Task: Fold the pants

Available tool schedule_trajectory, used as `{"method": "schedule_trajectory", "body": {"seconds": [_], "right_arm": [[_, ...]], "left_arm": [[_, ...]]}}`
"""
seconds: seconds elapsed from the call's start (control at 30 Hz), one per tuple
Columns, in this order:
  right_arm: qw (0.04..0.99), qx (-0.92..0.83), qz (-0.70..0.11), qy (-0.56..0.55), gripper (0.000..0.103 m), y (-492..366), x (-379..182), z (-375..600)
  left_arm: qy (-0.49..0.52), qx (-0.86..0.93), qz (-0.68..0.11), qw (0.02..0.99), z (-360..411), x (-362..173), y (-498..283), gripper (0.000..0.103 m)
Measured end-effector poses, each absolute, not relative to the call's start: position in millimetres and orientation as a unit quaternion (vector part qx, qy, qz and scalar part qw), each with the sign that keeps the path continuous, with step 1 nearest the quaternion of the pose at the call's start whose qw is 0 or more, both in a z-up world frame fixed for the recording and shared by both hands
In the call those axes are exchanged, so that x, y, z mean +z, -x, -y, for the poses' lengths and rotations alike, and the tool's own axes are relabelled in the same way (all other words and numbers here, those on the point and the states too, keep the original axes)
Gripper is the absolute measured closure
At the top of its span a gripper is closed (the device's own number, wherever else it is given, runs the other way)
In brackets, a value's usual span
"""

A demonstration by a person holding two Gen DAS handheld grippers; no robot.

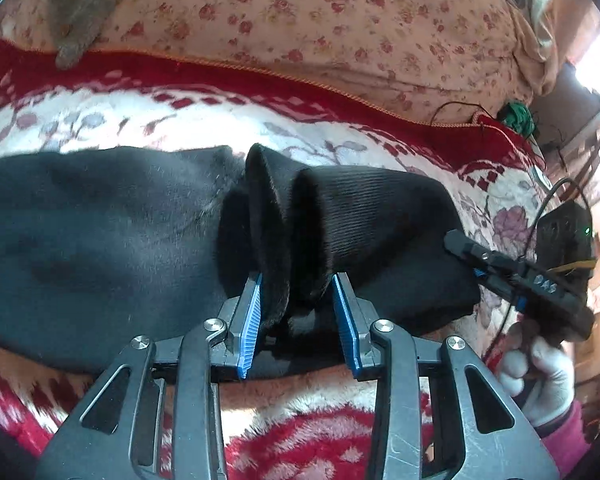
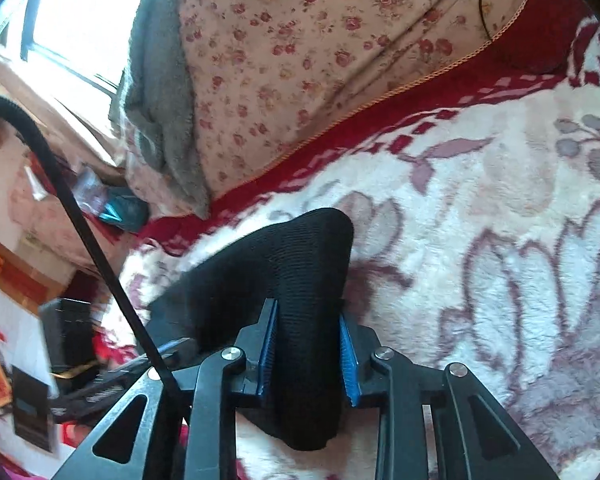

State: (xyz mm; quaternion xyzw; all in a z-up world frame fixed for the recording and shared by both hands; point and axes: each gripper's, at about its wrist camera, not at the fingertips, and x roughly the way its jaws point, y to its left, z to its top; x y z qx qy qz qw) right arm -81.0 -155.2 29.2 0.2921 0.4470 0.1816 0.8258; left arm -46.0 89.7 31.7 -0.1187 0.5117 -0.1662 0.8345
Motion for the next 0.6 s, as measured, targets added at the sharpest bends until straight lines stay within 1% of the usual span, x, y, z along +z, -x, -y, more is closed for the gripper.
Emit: {"method": "schedule_trajectory", "body": {"seconds": [0.1,0.17,0.33,0.6], "right_arm": [[0.823,0.163,-0.455,-0.297,0.067,78,21,158],[0.826,0.159,-0.455,-0.292,0.067,78,24,159],[0.861,0.14,-0.428,-0.236,0.067,86,54,159],[0.866,0.218,-0.399,-0.21,0.066,86,87,123]], "left_arm": [[0.13,-0.138,-0.515,0.836,-97,24,43,0.069],[0.145,-0.139,-0.517,0.832,-102,24,43,0.069],[0.116,-0.104,-0.503,0.85,-106,36,47,0.069],[0.11,-0.063,-0.488,0.864,-130,48,56,0.069]]}}
